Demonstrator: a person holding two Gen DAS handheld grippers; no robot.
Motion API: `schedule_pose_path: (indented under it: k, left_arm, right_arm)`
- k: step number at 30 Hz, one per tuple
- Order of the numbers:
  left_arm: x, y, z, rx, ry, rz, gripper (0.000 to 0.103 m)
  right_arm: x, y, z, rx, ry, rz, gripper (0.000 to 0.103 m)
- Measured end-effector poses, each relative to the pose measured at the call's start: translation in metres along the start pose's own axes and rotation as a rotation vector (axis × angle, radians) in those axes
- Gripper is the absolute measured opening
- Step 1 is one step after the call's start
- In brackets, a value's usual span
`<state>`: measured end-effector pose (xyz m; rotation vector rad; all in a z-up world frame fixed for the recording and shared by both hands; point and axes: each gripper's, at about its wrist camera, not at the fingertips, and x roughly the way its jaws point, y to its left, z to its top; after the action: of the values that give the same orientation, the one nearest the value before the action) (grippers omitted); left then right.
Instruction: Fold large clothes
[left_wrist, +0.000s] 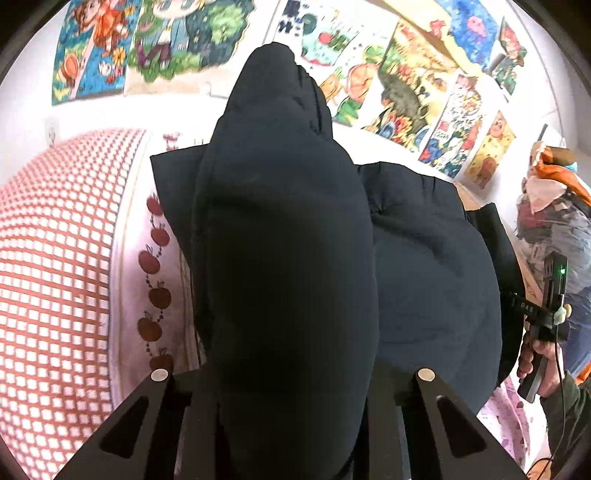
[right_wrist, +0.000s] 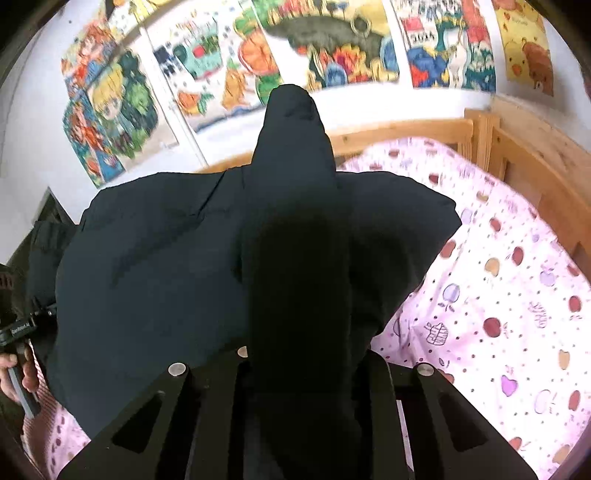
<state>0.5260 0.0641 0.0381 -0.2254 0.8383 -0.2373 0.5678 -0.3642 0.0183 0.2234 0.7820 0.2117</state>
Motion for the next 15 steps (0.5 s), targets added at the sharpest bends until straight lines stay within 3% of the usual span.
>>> schedule_pose_path:
  k: [10, 15]
  left_arm:
    - [-0.067, -0.004, -0.008, 0.025, -0.065, -0.015, 0.022]
    - [-0.072, -0.019, -0.012, 0.02, -0.061, -0.017, 0.022]
  right_arm:
    - [-0.057, 0.019, 0.005, -0.026, -0.041, 0.006, 0.015]
    - [-0.075, 0.024, 0.0, -0.048, -0.034, -0.007, 0.015]
